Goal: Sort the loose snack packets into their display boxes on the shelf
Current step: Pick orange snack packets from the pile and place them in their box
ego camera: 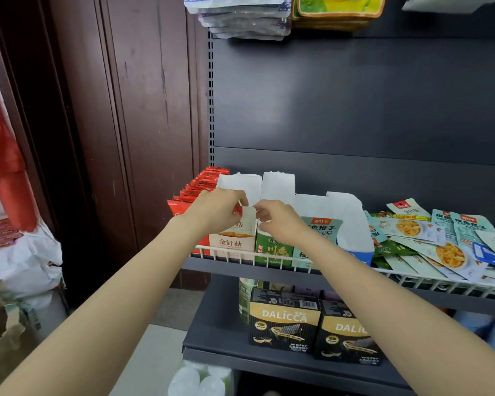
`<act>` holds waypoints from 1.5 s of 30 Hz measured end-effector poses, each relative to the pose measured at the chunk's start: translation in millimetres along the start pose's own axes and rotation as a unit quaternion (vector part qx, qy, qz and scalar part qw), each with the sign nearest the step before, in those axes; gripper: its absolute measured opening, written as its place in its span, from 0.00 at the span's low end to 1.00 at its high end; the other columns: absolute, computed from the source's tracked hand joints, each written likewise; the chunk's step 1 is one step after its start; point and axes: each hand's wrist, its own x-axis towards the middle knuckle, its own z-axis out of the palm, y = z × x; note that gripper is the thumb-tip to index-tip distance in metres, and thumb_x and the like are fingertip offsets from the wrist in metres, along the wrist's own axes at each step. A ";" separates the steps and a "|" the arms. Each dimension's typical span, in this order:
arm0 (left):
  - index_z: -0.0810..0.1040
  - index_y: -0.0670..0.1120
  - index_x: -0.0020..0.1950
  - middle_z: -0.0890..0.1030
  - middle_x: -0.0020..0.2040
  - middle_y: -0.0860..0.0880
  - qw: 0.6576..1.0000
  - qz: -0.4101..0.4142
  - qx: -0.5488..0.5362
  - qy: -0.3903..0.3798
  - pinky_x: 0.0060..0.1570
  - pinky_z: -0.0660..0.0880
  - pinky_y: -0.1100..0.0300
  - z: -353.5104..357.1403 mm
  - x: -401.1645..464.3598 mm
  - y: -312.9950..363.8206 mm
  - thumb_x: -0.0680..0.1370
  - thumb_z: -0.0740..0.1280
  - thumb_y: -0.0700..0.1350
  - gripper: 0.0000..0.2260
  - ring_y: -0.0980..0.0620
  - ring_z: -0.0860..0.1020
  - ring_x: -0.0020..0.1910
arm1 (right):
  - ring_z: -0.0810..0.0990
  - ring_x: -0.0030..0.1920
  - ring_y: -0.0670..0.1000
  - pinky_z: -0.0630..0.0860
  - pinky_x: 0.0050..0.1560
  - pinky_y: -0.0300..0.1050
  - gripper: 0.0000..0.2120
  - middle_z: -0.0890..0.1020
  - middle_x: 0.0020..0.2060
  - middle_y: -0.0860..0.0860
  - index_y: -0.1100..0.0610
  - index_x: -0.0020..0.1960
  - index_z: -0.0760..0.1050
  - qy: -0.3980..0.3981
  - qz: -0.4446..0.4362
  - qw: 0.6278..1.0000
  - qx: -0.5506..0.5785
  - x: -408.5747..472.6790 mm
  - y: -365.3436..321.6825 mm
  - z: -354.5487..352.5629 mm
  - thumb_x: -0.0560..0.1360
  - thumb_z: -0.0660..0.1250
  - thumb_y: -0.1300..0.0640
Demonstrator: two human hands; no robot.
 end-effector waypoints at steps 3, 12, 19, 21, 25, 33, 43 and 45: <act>0.72 0.51 0.64 0.80 0.57 0.52 0.999 -0.002 -0.032 0.004 0.58 0.72 0.48 -3.3 -1.4 6.4 0.75 0.63 0.44 0.17 0.50 0.76 0.56 | 0.74 0.63 0.51 0.69 0.61 0.41 0.25 0.76 0.62 0.54 0.57 0.68 0.69 0.028 -0.017 0.999 0.001 -7.1 -0.6 -15.6 0.75 0.55 0.74; 0.77 0.45 0.57 0.80 0.53 0.49 0.974 0.074 -0.159 0.141 0.56 0.73 0.52 -3.9 22.0 106.9 0.78 0.60 0.41 0.10 0.49 0.76 0.54 | 0.77 0.50 0.45 0.70 0.49 0.32 0.13 0.82 0.51 0.49 0.56 0.56 0.79 0.263 0.018 0.963 0.055 -55.4 52.0 -95.1 0.77 0.60 0.65; 0.74 0.39 0.58 0.75 0.54 0.41 0.967 0.164 -0.187 0.057 0.54 0.70 0.53 39.9 68.7 231.9 0.77 0.58 0.36 0.11 0.43 0.73 0.54 | 0.78 0.53 0.53 0.71 0.49 0.44 0.11 0.82 0.53 0.54 0.59 0.54 0.79 0.247 0.149 0.957 0.015 -83.7 168.2 -124.4 0.76 0.61 0.65; 0.70 0.37 0.62 0.73 0.58 0.39 0.972 0.154 -0.173 0.023 0.56 0.69 0.52 59.4 77.9 260.1 0.77 0.57 0.34 0.14 0.41 0.72 0.58 | 0.76 0.59 0.54 0.71 0.54 0.45 0.15 0.79 0.60 0.56 0.60 0.61 0.75 0.224 0.185 0.957 -0.019 -90.6 200.7 -126.2 0.76 0.61 0.65; 0.64 0.33 0.67 0.69 0.64 0.36 0.991 0.108 -0.039 -0.070 0.58 0.69 0.53 103.2 99.7 294.6 0.77 0.58 0.32 0.17 0.40 0.71 0.63 | 0.66 0.70 0.57 0.64 0.66 0.48 0.25 0.67 0.71 0.56 0.58 0.72 0.64 0.135 0.196 0.965 -0.115 -94.4 244.3 -125.8 0.75 0.61 0.65; 0.71 0.38 0.64 0.74 0.62 0.41 0.987 0.111 0.074 -0.087 0.54 0.73 0.52 125.9 115.5 301.3 0.77 0.58 0.31 0.16 0.41 0.75 0.61 | 0.66 0.69 0.57 0.64 0.66 0.48 0.23 0.67 0.71 0.55 0.59 0.71 0.66 0.028 0.193 0.968 -0.160 -83.8 276.0 -122.6 0.77 0.55 0.67; 0.77 0.39 0.41 0.79 0.40 0.42 0.973 0.043 -0.215 0.073 0.38 0.74 0.53 62.9 115.9 272.5 0.76 0.61 0.40 0.07 0.41 0.78 0.42 | 0.63 0.71 0.47 0.61 0.63 0.39 0.43 0.66 0.71 0.48 0.46 0.76 0.53 0.115 0.114 0.981 0.108 -113.9 223.0 -136.1 0.70 0.73 0.62; 0.81 0.38 0.42 0.82 0.40 0.40 0.945 0.033 -0.311 0.093 0.40 0.75 0.56 47.2 111.6 265.8 0.75 0.62 0.39 0.09 0.44 0.79 0.40 | 0.64 0.67 0.41 0.62 0.61 0.35 0.48 0.67 0.66 0.43 0.44 0.76 0.48 0.125 0.080 0.977 0.150 -117.4 201.5 -135.0 0.68 0.76 0.58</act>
